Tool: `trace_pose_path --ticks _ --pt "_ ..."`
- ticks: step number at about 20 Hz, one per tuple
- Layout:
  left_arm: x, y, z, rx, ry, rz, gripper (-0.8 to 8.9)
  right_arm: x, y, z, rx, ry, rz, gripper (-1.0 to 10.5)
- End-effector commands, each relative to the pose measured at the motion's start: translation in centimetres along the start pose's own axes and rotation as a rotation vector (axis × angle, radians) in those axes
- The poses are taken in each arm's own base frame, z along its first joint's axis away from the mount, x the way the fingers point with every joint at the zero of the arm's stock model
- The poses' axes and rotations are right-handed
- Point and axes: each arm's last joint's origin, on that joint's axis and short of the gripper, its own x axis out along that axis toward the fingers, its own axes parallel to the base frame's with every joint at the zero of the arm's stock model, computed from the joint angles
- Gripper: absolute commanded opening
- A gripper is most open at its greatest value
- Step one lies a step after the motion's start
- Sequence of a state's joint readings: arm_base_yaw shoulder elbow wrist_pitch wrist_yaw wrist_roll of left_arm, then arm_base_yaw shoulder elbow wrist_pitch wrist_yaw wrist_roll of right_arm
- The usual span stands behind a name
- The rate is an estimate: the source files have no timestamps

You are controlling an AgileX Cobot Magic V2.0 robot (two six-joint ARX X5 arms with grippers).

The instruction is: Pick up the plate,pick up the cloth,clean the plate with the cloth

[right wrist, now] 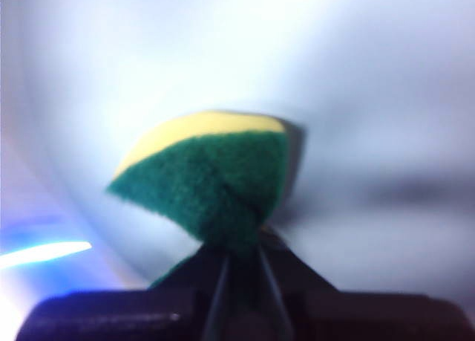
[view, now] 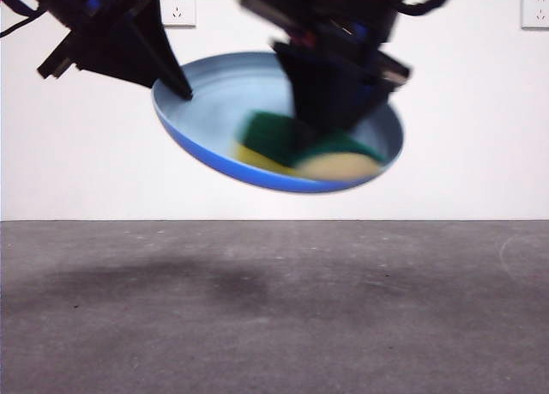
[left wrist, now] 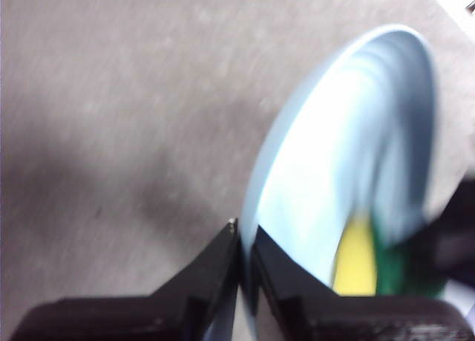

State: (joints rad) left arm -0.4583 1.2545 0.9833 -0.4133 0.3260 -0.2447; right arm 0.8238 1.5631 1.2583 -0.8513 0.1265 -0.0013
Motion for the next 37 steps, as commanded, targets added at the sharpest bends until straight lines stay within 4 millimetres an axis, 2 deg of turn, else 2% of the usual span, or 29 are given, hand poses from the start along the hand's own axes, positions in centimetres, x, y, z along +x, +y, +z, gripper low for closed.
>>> trace_pose_path --ticks 1,3,6,11,14,17,19,23,28,33,34,36,37 --pt "-0.3 -0.2 -0.3 -0.007 0.050 -0.065 -0.08 0.8 -1.9 0.2 0.043 -0.012 -0.358 -0.2" --pt "-0.3 -0.2 -0.6 -0.009 0.079 -0.061 -0.08 0.7 -2.5 1.1 0.090 -0.107 -0.417 -0.2" --pt "-0.3 -0.4 -0.8 0.000 0.092 -0.063 -0.08 0.5 -2.7 2.5 0.136 -0.248 -0.374 -0.2" --pt "-0.2 -0.5 -0.6 0.028 0.072 -0.045 -0.08 0.2 -1.7 4.0 0.146 -0.418 0.043 -0.2" --pt "-0.2 0.1 -0.5 0.077 0.034 0.136 -0.08 -0.1 -0.9 3.9 0.166 -0.403 0.226 -0.2" --pt "-0.2 1.0 -0.3 0.141 0.005 0.380 -0.08 -2.1 -1.0 3.2 0.177 -0.412 0.229 -0.2" --pt "0.0 1.9 -0.2 0.147 0.006 0.476 -0.08 -3.8 -1.1 2.5 0.174 -0.426 0.226 -0.2" --pt "1.3 4.8 0.1 0.090 0.024 0.536 -0.08 -7.4 -1.8 0.9 0.186 -0.467 0.156 -0.2" --pt "5.0 9.0 -1.1 0.011 0.165 0.595 -0.08 -11.5 -2.6 -1.5 0.188 -0.538 0.004 -0.2" --pt "8.3 11.4 -3.2 -0.034 0.311 0.591 0.01 -13.4 -3.7 -3.4 0.249 -0.535 -0.157 -0.2" --pt "8.6 11.6 -3.5 -0.037 0.329 0.593 0.46 -13.5 -3.9 -3.6 0.254 -0.524 -0.168 -0.2" --pt "8.8 11.7 -3.6 -0.037 0.332 0.598 3.59 -13.3 -4.1 -3.9 0.260 -0.496 -0.176 -0.2" --pt "8.8 11.7 -3.5 -0.035 0.324 0.598 4.86 -13.3 -4.2 -4.0 0.261 -0.487 -0.179 -0.2"
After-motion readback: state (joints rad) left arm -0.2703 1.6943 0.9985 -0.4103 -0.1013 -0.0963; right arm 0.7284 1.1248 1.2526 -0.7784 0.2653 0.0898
